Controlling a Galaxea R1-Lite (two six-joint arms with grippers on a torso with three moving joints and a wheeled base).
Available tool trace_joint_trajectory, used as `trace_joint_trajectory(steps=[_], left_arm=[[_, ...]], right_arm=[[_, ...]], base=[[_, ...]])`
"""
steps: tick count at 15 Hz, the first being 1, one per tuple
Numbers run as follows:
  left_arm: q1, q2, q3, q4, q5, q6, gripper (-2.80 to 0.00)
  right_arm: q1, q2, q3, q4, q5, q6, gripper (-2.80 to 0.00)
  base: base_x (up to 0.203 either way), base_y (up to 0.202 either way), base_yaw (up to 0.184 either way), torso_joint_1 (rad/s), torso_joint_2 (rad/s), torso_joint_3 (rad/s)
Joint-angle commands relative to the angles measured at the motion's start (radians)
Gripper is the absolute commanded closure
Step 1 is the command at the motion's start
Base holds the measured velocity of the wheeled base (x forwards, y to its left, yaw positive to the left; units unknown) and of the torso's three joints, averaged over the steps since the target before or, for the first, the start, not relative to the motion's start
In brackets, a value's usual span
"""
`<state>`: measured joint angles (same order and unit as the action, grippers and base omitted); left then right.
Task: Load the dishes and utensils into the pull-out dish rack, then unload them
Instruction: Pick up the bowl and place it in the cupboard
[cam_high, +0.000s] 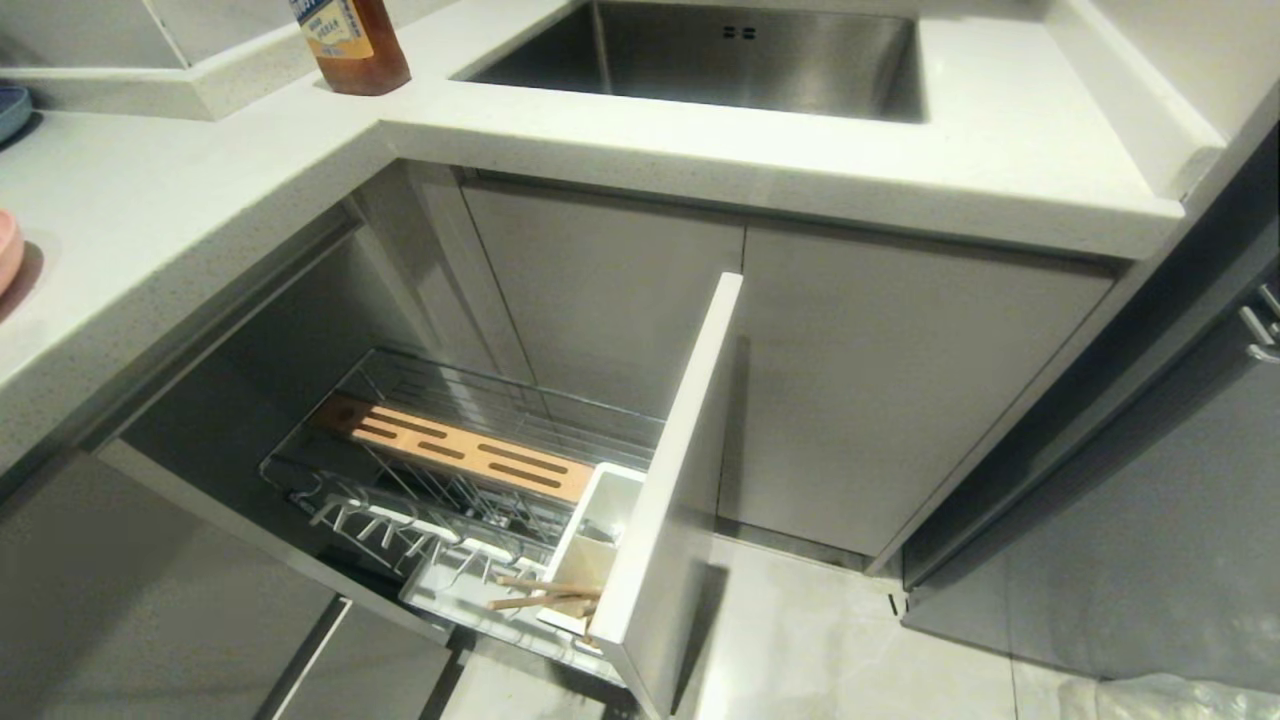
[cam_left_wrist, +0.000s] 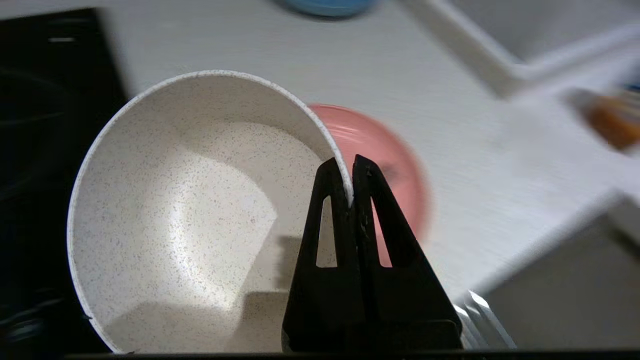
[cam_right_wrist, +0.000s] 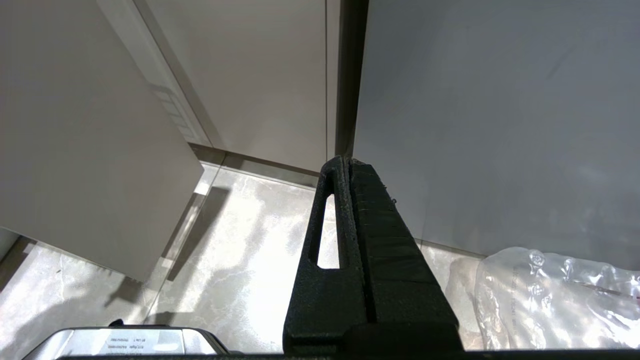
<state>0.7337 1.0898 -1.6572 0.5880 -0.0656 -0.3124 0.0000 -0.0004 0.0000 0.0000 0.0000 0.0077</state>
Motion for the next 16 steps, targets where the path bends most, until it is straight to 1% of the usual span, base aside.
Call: trace_joint_trajectory(steps=[1,2,4,5,7,9,11,12,14,16], left_arm=[[-0.152,-0.049,-0.003,0.001,-0.006,-0.012,0.00],[-0.260,-0.060,-0.002,0.000,-0.014,-0.028,0.00],[-0.468,-0.082,0.015,-0.027,-0.031,-0.080,0.00],[-0.567,-0.096,0.051,-0.078,-0.043,-0.108,0.00],[-0.719,-0.126,0.214,-0.292,-0.064,-0.139,0.00],[-0.860,-0.142,0.378,-0.562,-0.077,-0.156,0.00],[-0.981,-0.135,0.513,-0.769,-0.088,-0.184,0.00],[-1.035,-0.121,0.574,-0.847,-0.095,-0.201,0.00],[-1.095,-0.086,0.695,-0.962,-0.100,-0.226,0.00],[-1.120,-0.028,0.808,-1.075,-0.100,-0.260,0.00]], right_arm=[[0.000,0.000,0.000,0.000,0.000,0.000,0.00],[0.000,0.000,0.000,0.000,0.000,0.000,0.00],[0.000,0.000,0.000,0.000,0.000,0.000,0.00],[0.000,0.000,0.000,0.000,0.000,0.000,0.00],[0.000,0.000,0.000,0.000,0.000,0.000,0.00],[0.000,0.000,0.000,0.000,0.000,0.000,0.00],[0.000,0.000,0.000,0.000,0.000,0.000,0.00],[0.000,0.000,0.000,0.000,0.000,0.000,0.00],[0.000,0.000,0.000,0.000,0.000,0.000,0.00],[0.000,0.000,0.000,0.000,0.000,0.000,0.00]], base=[[0.000,0.000,0.000,0.000,0.00,0.000],[0.000,0.000,0.000,0.000,0.00,0.000],[0.000,0.000,0.000,0.000,0.00,0.000],[0.000,0.000,0.000,0.000,0.00,0.000],[0.000,0.000,0.000,0.000,0.00,0.000],[0.000,0.000,0.000,0.000,0.00,0.000],[0.000,0.000,0.000,0.000,0.00,0.000],[0.000,0.000,0.000,0.000,0.00,0.000],[0.000,0.000,0.000,0.000,0.00,0.000],[0.000,0.000,0.000,0.000,0.00,0.000]])
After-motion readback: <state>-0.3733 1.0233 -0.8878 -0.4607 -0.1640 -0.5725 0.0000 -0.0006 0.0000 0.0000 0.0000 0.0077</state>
